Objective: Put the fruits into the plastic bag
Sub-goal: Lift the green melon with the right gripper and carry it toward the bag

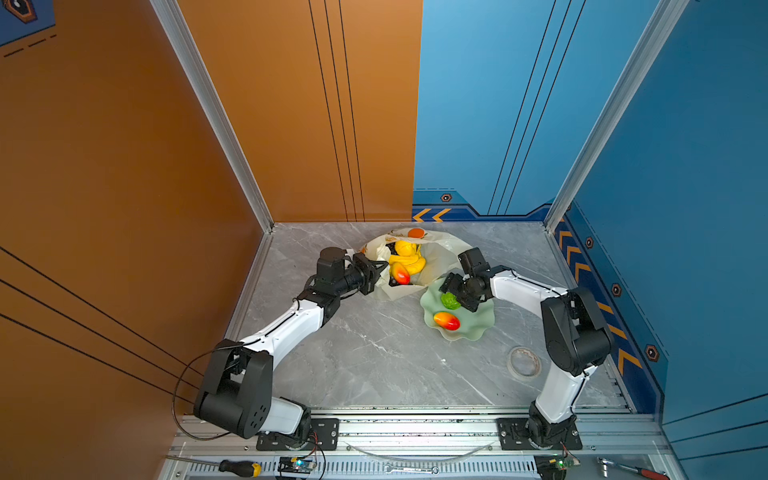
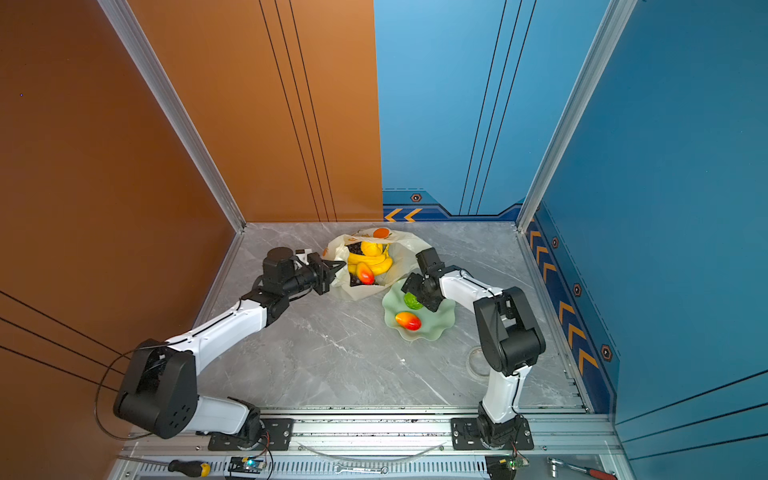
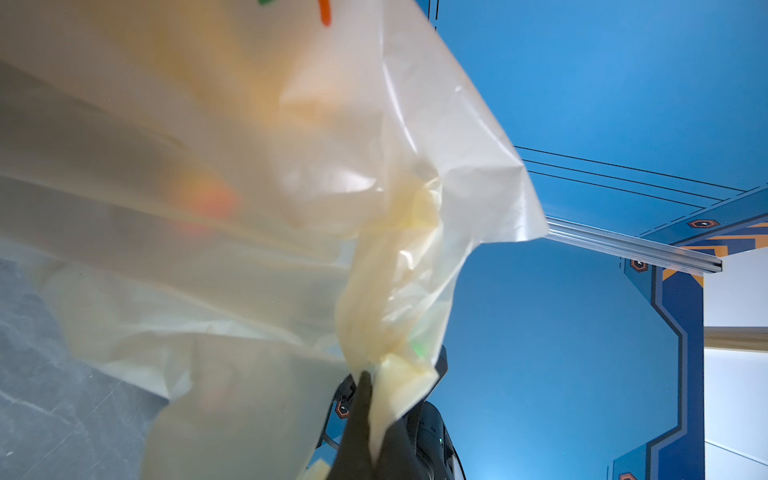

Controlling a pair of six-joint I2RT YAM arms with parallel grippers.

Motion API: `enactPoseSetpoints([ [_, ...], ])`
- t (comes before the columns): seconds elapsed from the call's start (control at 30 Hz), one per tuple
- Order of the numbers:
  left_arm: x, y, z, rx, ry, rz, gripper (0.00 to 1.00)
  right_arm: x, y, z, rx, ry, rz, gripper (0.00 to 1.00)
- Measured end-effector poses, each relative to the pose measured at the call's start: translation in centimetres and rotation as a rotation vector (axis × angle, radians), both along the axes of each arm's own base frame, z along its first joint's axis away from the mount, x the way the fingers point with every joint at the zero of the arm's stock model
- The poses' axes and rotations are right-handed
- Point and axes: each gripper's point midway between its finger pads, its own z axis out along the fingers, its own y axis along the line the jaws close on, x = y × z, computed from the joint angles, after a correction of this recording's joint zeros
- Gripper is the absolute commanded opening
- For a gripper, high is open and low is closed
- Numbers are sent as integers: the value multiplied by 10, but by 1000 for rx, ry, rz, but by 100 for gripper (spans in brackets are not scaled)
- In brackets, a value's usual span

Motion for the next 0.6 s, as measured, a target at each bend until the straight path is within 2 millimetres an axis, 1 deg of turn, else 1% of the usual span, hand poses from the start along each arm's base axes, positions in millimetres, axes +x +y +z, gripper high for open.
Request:
enactPoseSetpoints([
  [0.13,0,0,0,0,0,-1,0,2,0,-1,-5,-1,-2,79],
  [0.2,0,0,0,-1,0,-1,0,2,0,-1,-6,-1,-1,75],
  [0.3,0,0,0,-1,0,-4,0,2,0,-1,-9,-4,4,73],
  [0.37,0,-1,0,-1,0,-4,0,2,-1,-1,-12,-4,5,67],
  [0.4,0,0,0,-1,0,-4,0,2,-1,-1,-14,-6,9,66],
  [0.47,0,-1,0,-1,0,-4,0,2,-1,-1,-15,-6,10,62],
  [0.6,0,-1,1,-2,-2,-4,0,3,-1,-1,-18,-9,17,61],
])
